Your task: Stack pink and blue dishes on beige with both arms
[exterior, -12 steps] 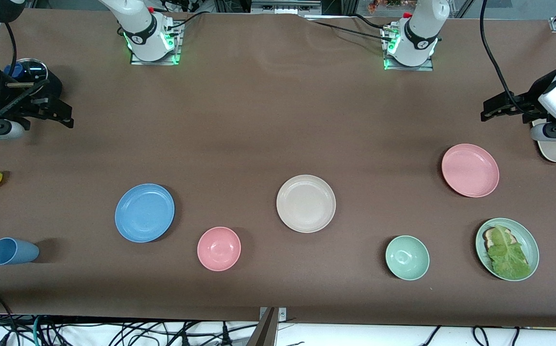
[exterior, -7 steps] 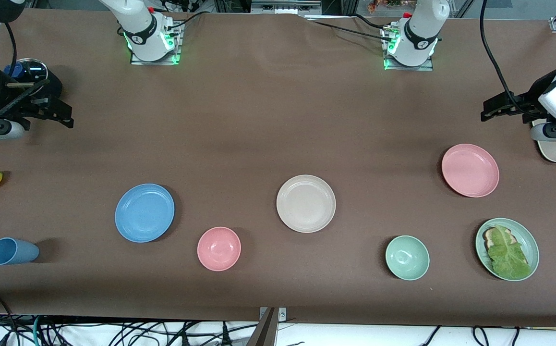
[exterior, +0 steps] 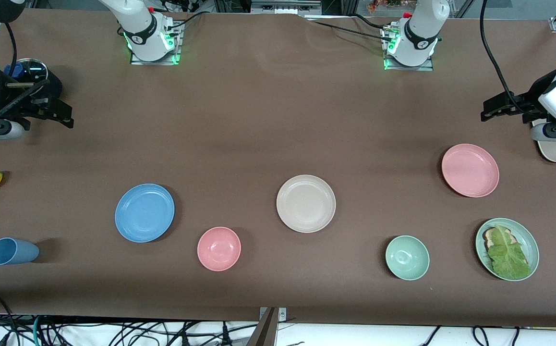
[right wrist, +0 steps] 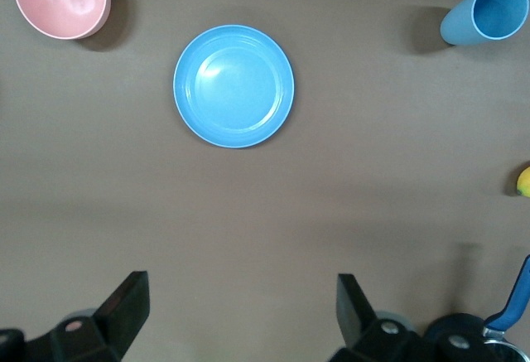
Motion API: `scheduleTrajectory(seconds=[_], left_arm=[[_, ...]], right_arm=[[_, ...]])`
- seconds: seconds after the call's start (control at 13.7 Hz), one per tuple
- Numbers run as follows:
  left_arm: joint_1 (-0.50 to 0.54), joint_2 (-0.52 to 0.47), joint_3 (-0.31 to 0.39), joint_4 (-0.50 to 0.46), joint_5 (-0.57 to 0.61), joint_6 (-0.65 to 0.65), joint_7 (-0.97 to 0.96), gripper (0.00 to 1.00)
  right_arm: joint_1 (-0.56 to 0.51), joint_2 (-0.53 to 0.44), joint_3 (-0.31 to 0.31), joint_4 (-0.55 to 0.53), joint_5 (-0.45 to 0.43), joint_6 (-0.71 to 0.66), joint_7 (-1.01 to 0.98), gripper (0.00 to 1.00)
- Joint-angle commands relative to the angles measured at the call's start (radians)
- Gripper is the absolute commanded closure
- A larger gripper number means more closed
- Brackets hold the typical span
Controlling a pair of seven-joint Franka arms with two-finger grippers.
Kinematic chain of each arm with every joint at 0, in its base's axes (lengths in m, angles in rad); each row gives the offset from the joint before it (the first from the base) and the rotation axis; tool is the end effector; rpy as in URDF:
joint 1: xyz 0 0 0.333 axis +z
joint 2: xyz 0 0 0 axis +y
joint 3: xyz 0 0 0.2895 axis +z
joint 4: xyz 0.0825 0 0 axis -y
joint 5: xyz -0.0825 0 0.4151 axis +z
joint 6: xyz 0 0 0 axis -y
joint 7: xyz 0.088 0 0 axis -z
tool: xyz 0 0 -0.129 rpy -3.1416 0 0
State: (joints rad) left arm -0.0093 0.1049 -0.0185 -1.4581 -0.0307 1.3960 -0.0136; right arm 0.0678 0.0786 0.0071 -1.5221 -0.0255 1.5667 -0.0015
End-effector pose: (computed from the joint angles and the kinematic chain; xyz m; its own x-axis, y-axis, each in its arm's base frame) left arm 0.5918 -0.0203 0.5563 0.9858 -0.0194 -0.1665 -0.0145 -0.9994 0.0304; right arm 0.6045 0.0419 0.5533 0.9965 0.0762 -0.0340 0.0770 -0.9967 0.0249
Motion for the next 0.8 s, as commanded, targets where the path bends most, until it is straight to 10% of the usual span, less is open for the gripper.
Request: scheduleTrajectory(seconds=[0.0, 0.73], left_arm=[[0.002, 0.015, 0.002, 0.031, -0.005, -0.012, 0.012, 0.0], [0.0, 0.015, 0.002, 0.031, -0.006, -0.011, 0.012, 0.0]], right_arm=[[-0.008, -0.003, 0.004, 0.008, 0.01, -0.004, 0.009, 0.0], [-0.006, 0.0, -0.015, 0.006, 0.012, -0.011, 0.011, 0.0]])
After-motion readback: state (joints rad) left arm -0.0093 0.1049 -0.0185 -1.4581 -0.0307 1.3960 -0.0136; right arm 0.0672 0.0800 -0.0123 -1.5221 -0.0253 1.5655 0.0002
